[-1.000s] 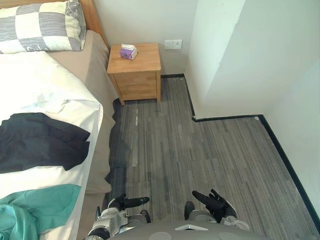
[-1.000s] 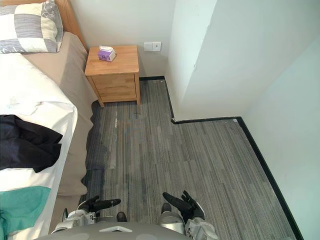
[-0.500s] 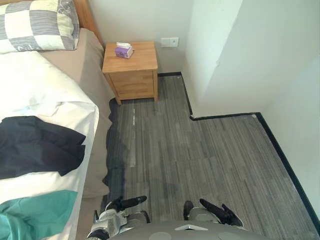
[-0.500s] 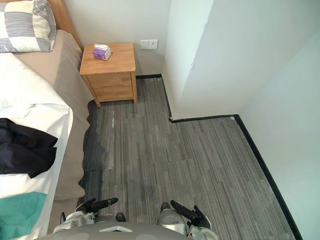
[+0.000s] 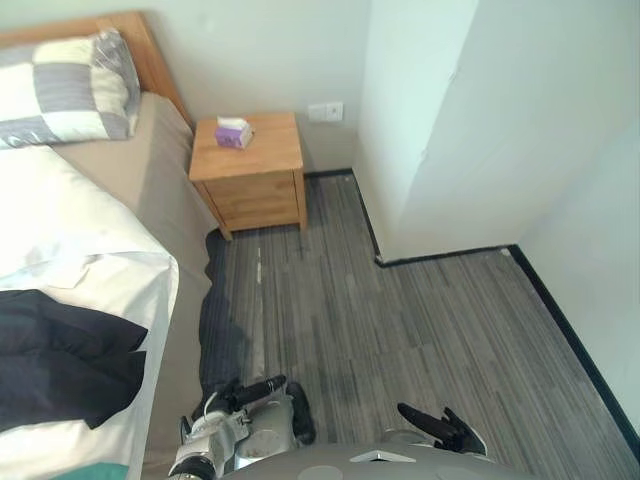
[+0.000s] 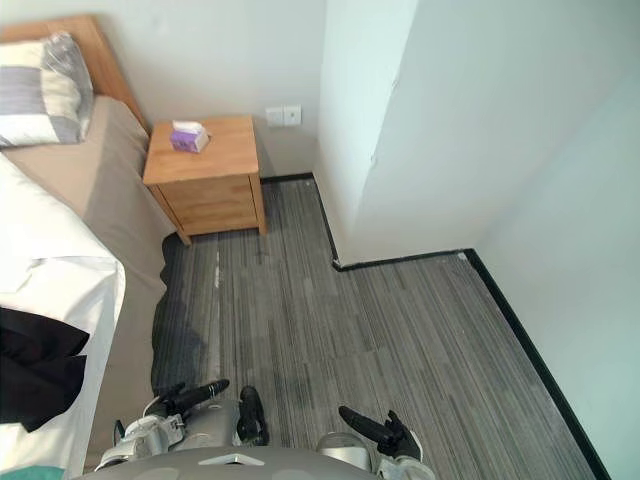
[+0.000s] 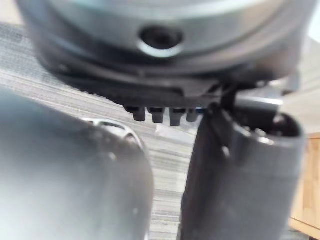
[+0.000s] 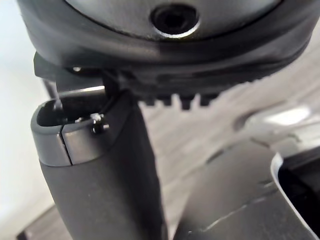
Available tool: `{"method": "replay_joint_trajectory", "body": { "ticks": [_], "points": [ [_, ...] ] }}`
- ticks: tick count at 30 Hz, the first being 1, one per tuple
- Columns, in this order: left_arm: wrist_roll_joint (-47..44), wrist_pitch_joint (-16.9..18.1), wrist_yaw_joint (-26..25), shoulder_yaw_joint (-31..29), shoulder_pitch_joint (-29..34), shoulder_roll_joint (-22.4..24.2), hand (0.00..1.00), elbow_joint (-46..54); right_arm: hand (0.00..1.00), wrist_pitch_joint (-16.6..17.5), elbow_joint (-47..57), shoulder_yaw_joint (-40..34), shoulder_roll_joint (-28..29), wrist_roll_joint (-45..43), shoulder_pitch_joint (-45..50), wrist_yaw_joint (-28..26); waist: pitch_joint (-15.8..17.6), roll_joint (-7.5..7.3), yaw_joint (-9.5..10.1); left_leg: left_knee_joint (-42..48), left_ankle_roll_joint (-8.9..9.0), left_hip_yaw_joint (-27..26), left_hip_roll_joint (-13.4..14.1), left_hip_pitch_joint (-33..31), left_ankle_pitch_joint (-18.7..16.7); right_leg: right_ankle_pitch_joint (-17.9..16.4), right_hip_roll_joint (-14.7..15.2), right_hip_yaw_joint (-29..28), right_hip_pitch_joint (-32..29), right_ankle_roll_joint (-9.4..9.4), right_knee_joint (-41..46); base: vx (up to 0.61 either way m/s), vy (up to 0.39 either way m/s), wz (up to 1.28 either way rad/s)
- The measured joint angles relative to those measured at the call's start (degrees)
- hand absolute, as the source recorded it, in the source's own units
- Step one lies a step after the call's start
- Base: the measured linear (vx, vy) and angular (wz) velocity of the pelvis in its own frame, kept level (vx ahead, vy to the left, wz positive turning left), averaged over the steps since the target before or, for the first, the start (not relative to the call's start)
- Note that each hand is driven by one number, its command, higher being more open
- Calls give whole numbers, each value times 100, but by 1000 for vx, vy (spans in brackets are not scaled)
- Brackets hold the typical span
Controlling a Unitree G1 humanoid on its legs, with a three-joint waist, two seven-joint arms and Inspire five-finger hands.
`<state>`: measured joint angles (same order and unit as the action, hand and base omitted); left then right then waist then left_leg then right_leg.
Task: Tidy up the quilt and then pick up the clothes from the bed and put them into the laundry hamper
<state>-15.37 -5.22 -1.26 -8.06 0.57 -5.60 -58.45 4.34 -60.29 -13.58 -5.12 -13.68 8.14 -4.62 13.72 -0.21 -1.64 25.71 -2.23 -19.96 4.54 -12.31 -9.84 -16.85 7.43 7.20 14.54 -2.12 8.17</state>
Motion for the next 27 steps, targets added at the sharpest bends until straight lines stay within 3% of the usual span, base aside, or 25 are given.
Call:
{"method": "replay_joint_trajectory", "body": {
  "ticks": [3, 4, 6, 7, 8, 10, 11, 13, 15, 16, 18, 19, 20, 22, 23, 25, 27],
  "points": [
    [4, -85, -16, -136, -18, 17, 100, -12, 100, -12, -47, -75, 14, 211, -19, 8, -30, -20, 24, -31, -79, -183, -207, 128, -360, 13, 234, -236, -336, -64, 745, 339, 149, -22],
    [23, -141, -6, -62, -14, 12, 100, -94, 100, -5, -15, -174, 52, 199, -21, 0, -33, -35, -12, -352, -104, -225, -388, 425, -375, 64, 432, -305, -942, -311, 2248, 324, 162, -6],
    [21, -138, -9, 52, 3, -68, 100, -124, 100, 22, 48, -243, 144, 146, -27, -8, -60, -156, -24, -660, -134, -202, -622, 801, -395, 359, 657, -358, -1534, -783, 3817, 378, 120, 14],
    [27, -136, -16, 241, 32, -126, 100, -128, 100, 68, 54, -224, 124, 155, -95, -8, -54, -201, -22, -917, -157, -101, -761, 1216, -430, 342, 757, -170, -1819, -725, 4709, 433, 42, 29],
    [28, -132, -21, 337, 46, -158, 100, -129, 100, 94, 51, -184, 108, 155, -131, -7, -49, -186, -18, -1064, -160, -8, -794, 1452, -444, 247, 744, -18, -1935, -636, 4913, 437, 24, 33],
    [23, -131, -71, 434, 51, -153, 100, -136, 100, 158, 49, -168, 84, 153, -174, -55, -11, -113, -34, -1285, -203, 236, -781, 1792, -435, 75, 683, 353, -2195, -351, 4742, 356, -43, 60],
    [20, -133, -125, 484, 44, -137, 100, -138, 100, 188, 48, -178, 80, 145, -227, -112, 18, -85, -66, -1316, -217, 410, -662, 1935, -432, -12, 558, 600, -2355, -225, 4228, 350, -94, 81],
    [23, -142, -160, 500, 44, -99, 100, -136, 100, 277, 53, -146, 22, 80, -259, -154, 89, 50, -98, -1363, -171, 724, -358, 2064, -447, 18, 201, 737, -2618, -244, 2939, 368, -158, 89],
    [24, -144, -191, 477, 57, -98, 100, -151, 100, 377, 53, -138, 37, -98, -272, -172, 112, 101, -128, -1512, 23, 1106, -115, 2164, -494, 504, -92, 408, -2911, -401, 1419, 401, -228, 96],
    [25, -145, -190, 356, 69, -94, 100, -186, 100, 436, 52, -153, 88, -144, -240, -160, 131, 38, -134, -1606, 169, 1311, -74, 2255, -540, 1002, -109, 50, -2975, -493, 502, 355, -255, 84],
    [27, -131, -191, -106, 146, -17, 100, -161, 100, 492, 57, -140, 176, -252, -189, -134, 151, -106, -125, -1539, 456, 1523, -74, 2519, -786, 1282, 6, -363, -2928, -555, 195, 531, -459, 101],
    [46, -104, -225, -341, 170, 62, 100, -161, 100, 488, 116, -115, 172, -253, -176, -125, 129, -77, -145, -1377, 617, 1705, 51, 2676, -1020, 1887, -14, -397, -2865, -419, 534, 566, -513, 97],
    [52, -91, -237, -412, 182, 143, 100, -163, 100, 492, 179, -93, 117, -249, -161, -115, 120, 41, -150, -1324, 664, 1743, 140, 2719, -1052, 1961, -65, -319, -2883, -345, 778, 535, -463, 78],
    [17, -89, -240, -599, 216, 456, 100, -128, 100, 471, 292, 122, -159, -211, -197, -98, -28, 438, -136, -943, 697, 1726, 503, 2611, -888, 1414, -198, 60, -2930, -26, 1388, 470, -388, 55],
    [-3, -94, -254, -642, 220, 495, 100, -86, 100, 452, 293, 138, -178, -124, -211, -98, -31, 445, -133, -743, 699, 1731, 541, 2532, -789, 1330, -195, 122, -2883, -5, 1456, 414, -362, 57],
    [-38, -80, -279, -760, 235, 507, 100, 49, 100, 368, 281, 137, -201, 171, -188, -96, -7, 412, -118, 661, 823, 1604, 867, 2016, -302, 1044, -197, 496, -2277, 135, 1266, 410, -357, 73],
    [-54, -16, -264, -754, 261, 507, 100, 90, 100, 360, 287, 139, -214, 255, -129, -98, -26, 452, -101, 1398, 881, 1185, 1145, 1703, -309, 1020, -236, 784, -1742, 173, 909, 364, -260, 73]
  ]
}}
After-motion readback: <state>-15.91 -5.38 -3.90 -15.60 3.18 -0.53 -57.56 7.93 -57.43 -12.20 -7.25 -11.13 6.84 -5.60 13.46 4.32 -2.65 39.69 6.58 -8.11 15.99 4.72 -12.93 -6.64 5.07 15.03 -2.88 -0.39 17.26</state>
